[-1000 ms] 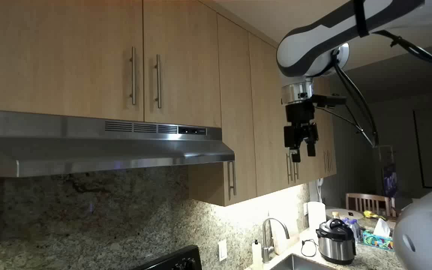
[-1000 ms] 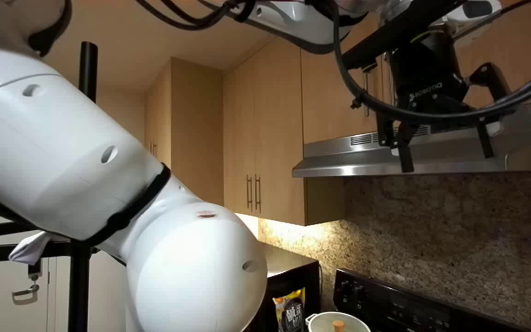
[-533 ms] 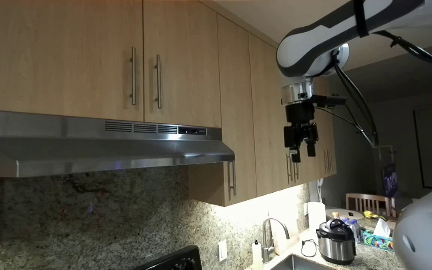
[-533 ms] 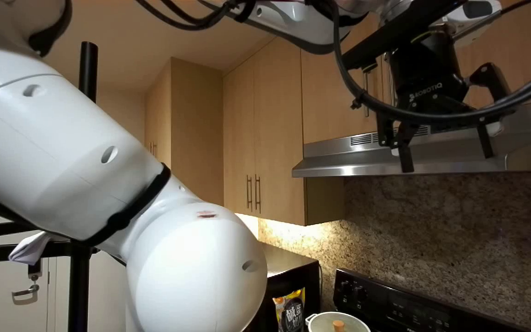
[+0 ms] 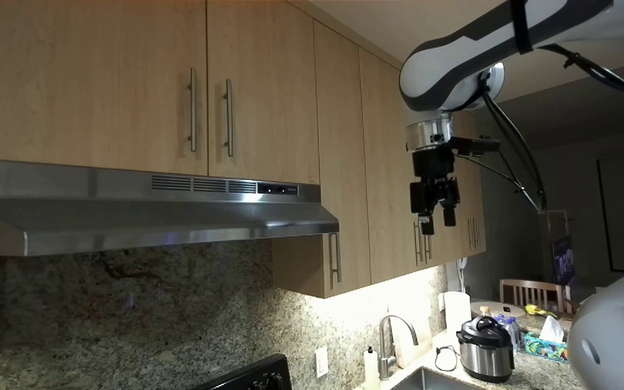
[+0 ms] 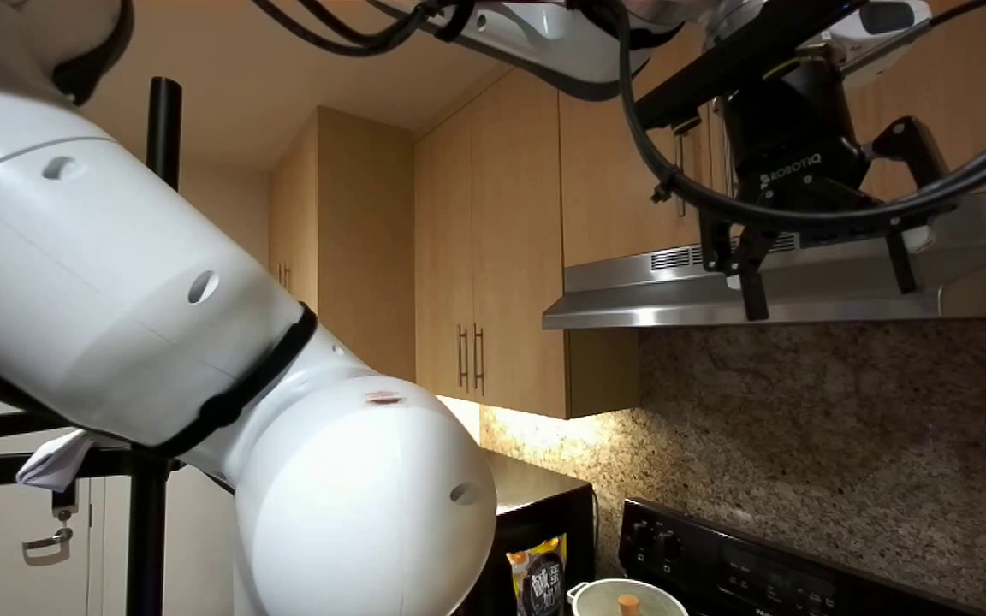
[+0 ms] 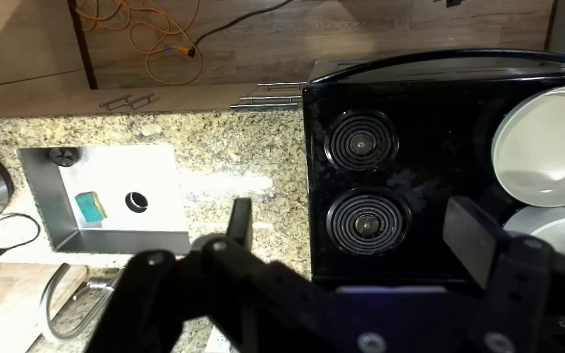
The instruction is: Open the right door of the cabinet
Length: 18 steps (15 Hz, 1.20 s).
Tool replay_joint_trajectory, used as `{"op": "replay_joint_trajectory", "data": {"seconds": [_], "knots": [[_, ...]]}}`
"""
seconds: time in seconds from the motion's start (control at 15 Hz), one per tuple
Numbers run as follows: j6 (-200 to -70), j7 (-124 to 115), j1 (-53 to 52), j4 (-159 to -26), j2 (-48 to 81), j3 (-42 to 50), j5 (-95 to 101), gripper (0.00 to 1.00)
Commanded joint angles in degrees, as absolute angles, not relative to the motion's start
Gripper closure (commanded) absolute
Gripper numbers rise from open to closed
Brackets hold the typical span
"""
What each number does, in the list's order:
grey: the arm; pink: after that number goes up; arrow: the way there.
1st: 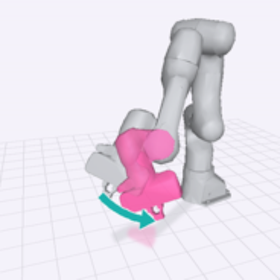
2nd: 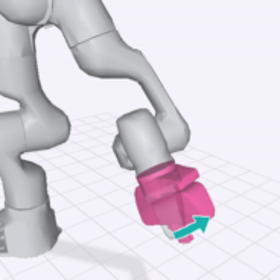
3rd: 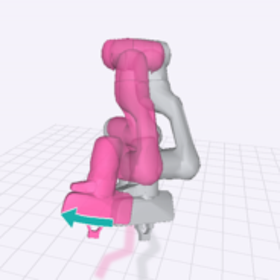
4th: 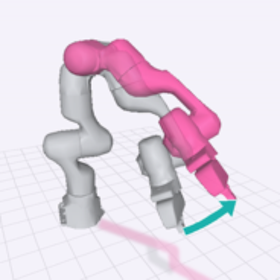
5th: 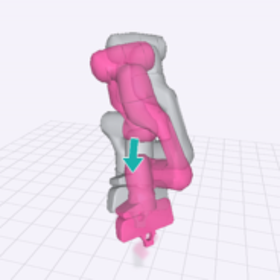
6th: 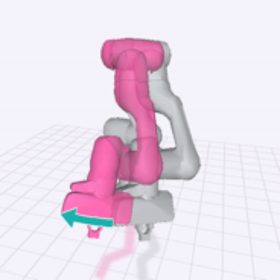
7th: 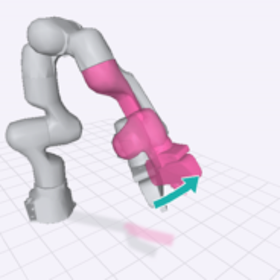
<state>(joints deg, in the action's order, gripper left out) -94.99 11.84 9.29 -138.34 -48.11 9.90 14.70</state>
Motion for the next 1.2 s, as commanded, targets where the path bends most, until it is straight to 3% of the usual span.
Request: {"op": "replay_joint_trajectory", "data": {"seconds": [0.0, 1.13], "knots": [[-95.40, 11.21, 8.01, -138.46, -48.24, 10.16, 15.13, 0.00], [-94.17, 8.74, 0.75, -129.15, -45.30, 2.14, 13.49, 0.00]]}}
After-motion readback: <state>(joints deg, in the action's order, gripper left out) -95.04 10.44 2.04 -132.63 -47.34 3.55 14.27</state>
